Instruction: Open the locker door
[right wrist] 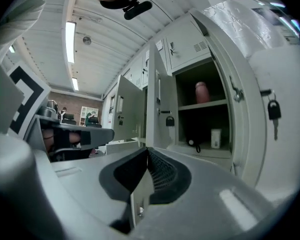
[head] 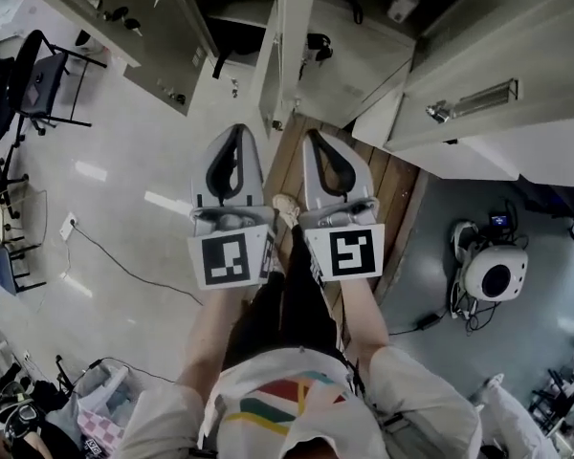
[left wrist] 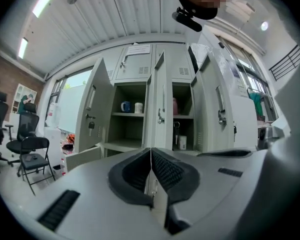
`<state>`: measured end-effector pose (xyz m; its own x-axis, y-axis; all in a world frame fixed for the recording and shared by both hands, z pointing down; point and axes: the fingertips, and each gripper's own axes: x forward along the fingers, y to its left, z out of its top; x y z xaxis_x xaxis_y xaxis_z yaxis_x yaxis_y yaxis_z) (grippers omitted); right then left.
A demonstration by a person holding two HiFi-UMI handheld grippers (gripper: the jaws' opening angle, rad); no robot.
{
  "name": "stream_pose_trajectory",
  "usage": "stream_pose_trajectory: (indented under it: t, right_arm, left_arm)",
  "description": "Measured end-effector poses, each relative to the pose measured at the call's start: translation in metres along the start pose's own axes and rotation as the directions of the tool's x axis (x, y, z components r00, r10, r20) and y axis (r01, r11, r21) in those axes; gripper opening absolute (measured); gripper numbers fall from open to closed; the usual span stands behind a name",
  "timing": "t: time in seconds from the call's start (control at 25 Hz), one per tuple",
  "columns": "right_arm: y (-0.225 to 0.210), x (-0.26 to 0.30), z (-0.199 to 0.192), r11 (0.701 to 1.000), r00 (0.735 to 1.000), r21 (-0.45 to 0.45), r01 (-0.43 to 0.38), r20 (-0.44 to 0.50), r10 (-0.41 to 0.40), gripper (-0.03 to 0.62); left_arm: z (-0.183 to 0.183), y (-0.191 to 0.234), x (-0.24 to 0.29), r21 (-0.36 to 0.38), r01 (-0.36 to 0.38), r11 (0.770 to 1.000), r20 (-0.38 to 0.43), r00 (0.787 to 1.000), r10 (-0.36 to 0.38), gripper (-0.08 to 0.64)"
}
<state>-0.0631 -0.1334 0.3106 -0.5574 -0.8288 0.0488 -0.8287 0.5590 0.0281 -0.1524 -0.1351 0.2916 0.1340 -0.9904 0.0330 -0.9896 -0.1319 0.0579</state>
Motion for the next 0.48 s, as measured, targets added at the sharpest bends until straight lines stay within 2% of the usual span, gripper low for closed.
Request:
stream_pose_trajectory:
  t: [0.08, 0.16, 0.36, 0.48]
  right_arm:
    - [-0.004, -0.003, -0.021, 1.000, 1.000, 0.011, 0.016, -0.015, -0.016, 0.006]
    - [-0.006, -0.005, -0.038, 1.000, 0.999, -0.017, 0.008, -0.033, -0.008, 0.006]
    - [-0.013, 0.002, -0.067, 0.994, 0.999, -0.105, -0.013, -0.052, 0.007, 0.006]
    - [-0.017, 0.008, -0.078, 0.995, 0.998, -0.102, -0.005, -0.062, -0.001, 0.006]
  left_arm:
    - [-0.017, -0.003, 0.005, -0.014, -0.003, 1.000, 0.002, 1.000, 0.003, 0.017]
    - [-0.033, -0.006, 0.010, -0.015, 0.000, 1.000, -0.003, 1.000, 0.000, 0.015]
    - [-0.062, -0.003, 0.024, -0.003, -0.006, 1.000, -0.011, 1.000, 0.006, 0.017]
    - [-0.070, -0.003, 0.031, -0.008, -0.013, 1.000, -0.018, 1.000, 0.013, 0.017]
